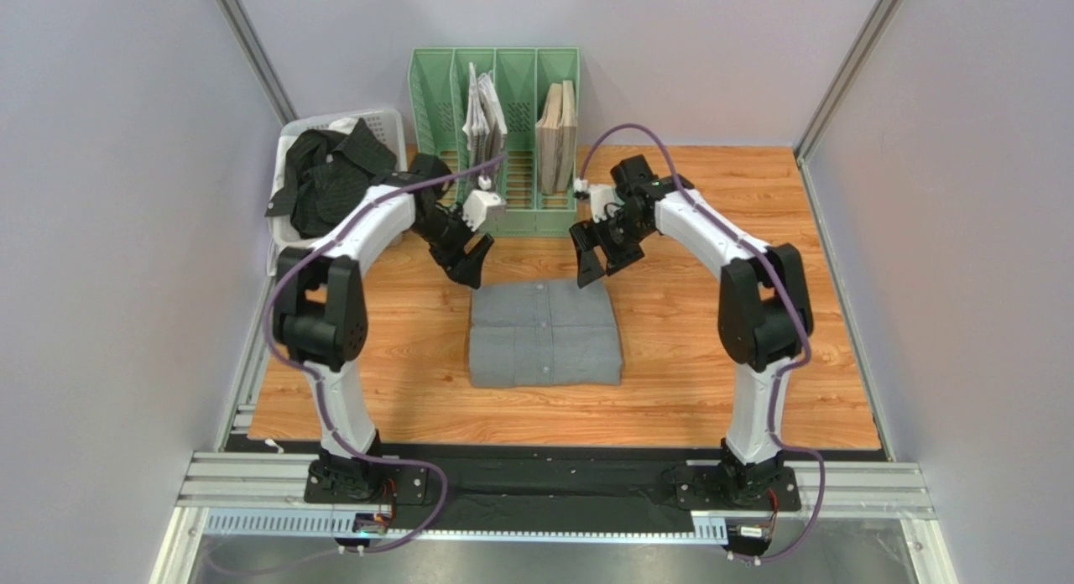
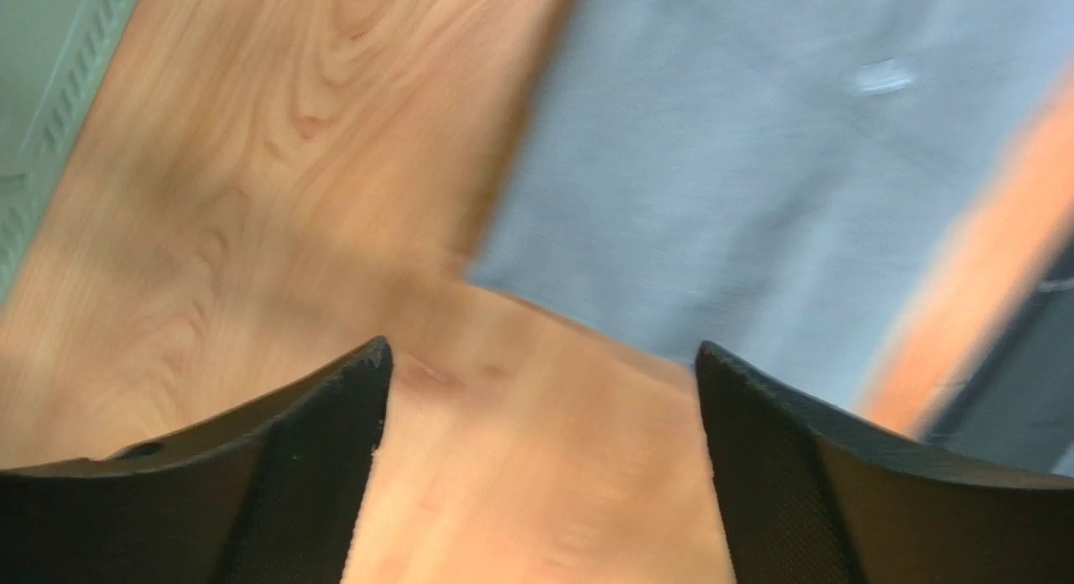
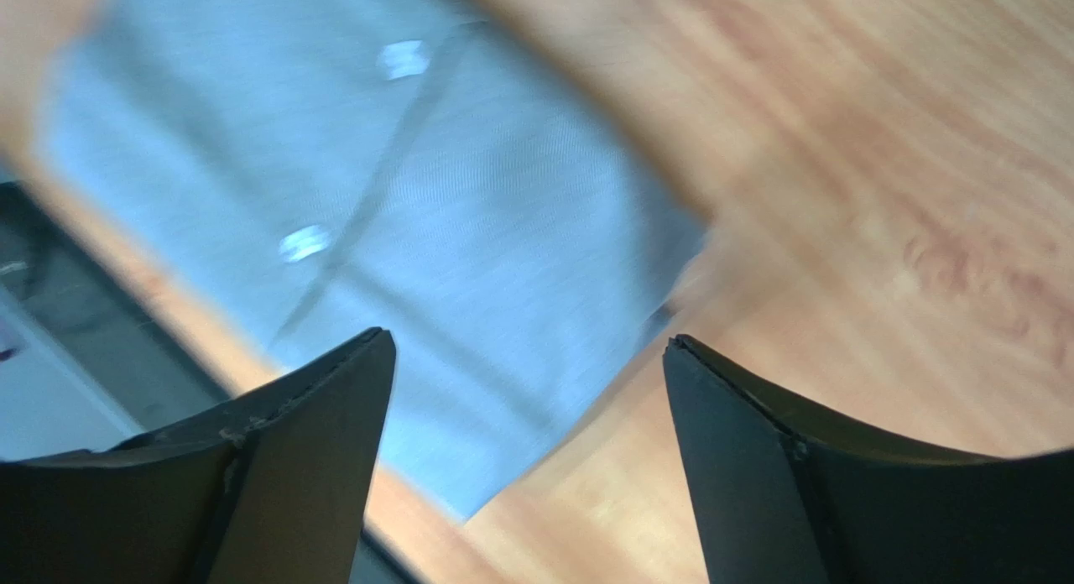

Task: Fold and stack the long sleeve shirts
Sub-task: Fold the shirt

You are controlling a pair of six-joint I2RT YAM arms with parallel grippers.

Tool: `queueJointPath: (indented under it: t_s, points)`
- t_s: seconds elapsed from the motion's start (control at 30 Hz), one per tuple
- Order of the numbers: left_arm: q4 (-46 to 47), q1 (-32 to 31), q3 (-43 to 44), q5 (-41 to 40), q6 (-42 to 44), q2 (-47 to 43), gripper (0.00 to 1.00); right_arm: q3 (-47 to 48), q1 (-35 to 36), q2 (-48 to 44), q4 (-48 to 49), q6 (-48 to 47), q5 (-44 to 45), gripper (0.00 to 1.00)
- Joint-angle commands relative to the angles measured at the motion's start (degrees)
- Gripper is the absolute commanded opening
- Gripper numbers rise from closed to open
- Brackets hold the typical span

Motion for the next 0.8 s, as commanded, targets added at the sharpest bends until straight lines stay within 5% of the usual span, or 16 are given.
queueJointPath:
  t_s: [0.0, 0.1, 0.17, 0.23, 0.33, 0.77]
  points:
    - [0.64, 0.51, -5.25, 16.86, -9.69, -20.38, 0.99, -4.65, 0.85, -16.48, -1.68, 5.34, -11.18, 0.87]
    - [6.07, -0.02, -13.94, 29.69, -20.15, -27.77, 0.99, -13.25, 1.64, -20.96, 4.01, 13.14, -22.16, 0.92]
    - [20.45, -1.33, -24.83, 35.75, -38.49, -32.17, 0.99, -18.19, 2.78, -22.38, 8.76, 16.86, -28.32, 0.93]
    - [37.96, -4.93, -35.43, 37.19, -55.94, -35.86, 0.99, -22.42, 5.15, -22.65, 14.49, 20.2, -31.92, 0.93]
    - [53.06, -9.42, -44.01, 35.54, -67.79, -37.81, 0.99, -25.5, 7.26, -19.75, 19.24, 24.51, -37.56, 0.94]
    - [48.02, -1.34, -52.29, 19.01, -67.3, -15.06, 0.99, -29.38, 8.15, 2.92, 20.93, 19.7, -38.45, 0.91]
